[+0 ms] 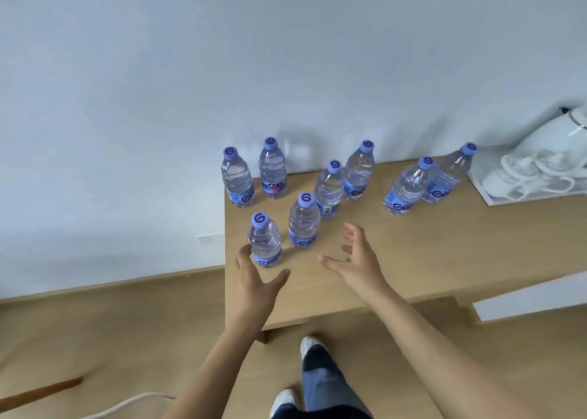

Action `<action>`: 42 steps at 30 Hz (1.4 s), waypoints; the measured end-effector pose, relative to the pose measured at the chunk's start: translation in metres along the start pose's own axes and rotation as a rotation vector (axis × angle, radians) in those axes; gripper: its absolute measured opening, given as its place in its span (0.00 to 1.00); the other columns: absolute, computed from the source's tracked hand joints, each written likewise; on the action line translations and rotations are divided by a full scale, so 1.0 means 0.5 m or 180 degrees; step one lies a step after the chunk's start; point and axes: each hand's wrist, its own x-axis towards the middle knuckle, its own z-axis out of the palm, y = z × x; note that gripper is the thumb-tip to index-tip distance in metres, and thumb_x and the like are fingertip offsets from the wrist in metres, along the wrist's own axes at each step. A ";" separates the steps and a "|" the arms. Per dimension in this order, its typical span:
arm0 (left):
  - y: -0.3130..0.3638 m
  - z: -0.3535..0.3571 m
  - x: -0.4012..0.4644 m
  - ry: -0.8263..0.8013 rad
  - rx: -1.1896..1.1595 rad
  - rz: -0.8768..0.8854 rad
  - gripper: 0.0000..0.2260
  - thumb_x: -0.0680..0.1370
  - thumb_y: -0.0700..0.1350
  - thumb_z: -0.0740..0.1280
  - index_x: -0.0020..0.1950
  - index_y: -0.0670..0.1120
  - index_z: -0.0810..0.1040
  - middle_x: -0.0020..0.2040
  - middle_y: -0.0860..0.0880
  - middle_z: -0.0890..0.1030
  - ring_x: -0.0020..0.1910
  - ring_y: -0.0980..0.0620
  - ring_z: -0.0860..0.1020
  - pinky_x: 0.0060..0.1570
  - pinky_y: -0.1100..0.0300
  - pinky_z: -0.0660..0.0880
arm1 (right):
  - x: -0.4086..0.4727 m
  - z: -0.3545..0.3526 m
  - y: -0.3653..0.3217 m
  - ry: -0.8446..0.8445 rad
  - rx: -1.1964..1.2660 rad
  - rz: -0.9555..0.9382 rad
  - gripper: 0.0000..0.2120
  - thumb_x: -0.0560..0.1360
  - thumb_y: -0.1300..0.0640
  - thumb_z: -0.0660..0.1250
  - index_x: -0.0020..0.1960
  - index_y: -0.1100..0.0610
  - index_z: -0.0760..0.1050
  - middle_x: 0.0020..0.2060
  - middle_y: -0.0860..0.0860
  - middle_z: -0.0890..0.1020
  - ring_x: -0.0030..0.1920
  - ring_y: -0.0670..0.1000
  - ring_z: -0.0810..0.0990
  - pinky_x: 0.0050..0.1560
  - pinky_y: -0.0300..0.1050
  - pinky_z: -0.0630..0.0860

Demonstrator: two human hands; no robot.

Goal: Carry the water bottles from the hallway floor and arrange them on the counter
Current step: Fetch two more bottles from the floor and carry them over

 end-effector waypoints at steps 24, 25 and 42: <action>0.319 0.464 -0.391 -0.2757 0.0186 0.1613 0.23 0.74 0.47 0.73 0.66 0.49 0.70 0.64 0.53 0.74 0.63 0.53 0.73 0.61 0.53 0.72 | -0.529 -0.466 0.354 0.2396 0.1140 0.1409 0.34 0.72 0.54 0.76 0.73 0.51 0.63 0.64 0.48 0.71 0.60 0.50 0.74 0.55 0.42 0.71; 0.339 0.501 -0.417 -0.2816 0.0208 0.1670 0.23 0.74 0.48 0.73 0.66 0.49 0.71 0.64 0.54 0.74 0.63 0.55 0.73 0.60 0.55 0.72 | -0.547 -0.503 0.375 0.2469 0.1146 0.1435 0.34 0.72 0.54 0.76 0.73 0.50 0.63 0.64 0.48 0.71 0.60 0.49 0.74 0.54 0.40 0.71; 0.667 0.972 -0.762 -0.3646 -0.0044 0.1986 0.19 0.74 0.45 0.73 0.62 0.54 0.71 0.54 0.66 0.72 0.56 0.63 0.73 0.44 0.75 0.68 | -0.752 -0.992 0.643 0.3370 0.1283 0.1751 0.33 0.72 0.53 0.76 0.72 0.50 0.65 0.63 0.49 0.73 0.58 0.50 0.77 0.50 0.40 0.72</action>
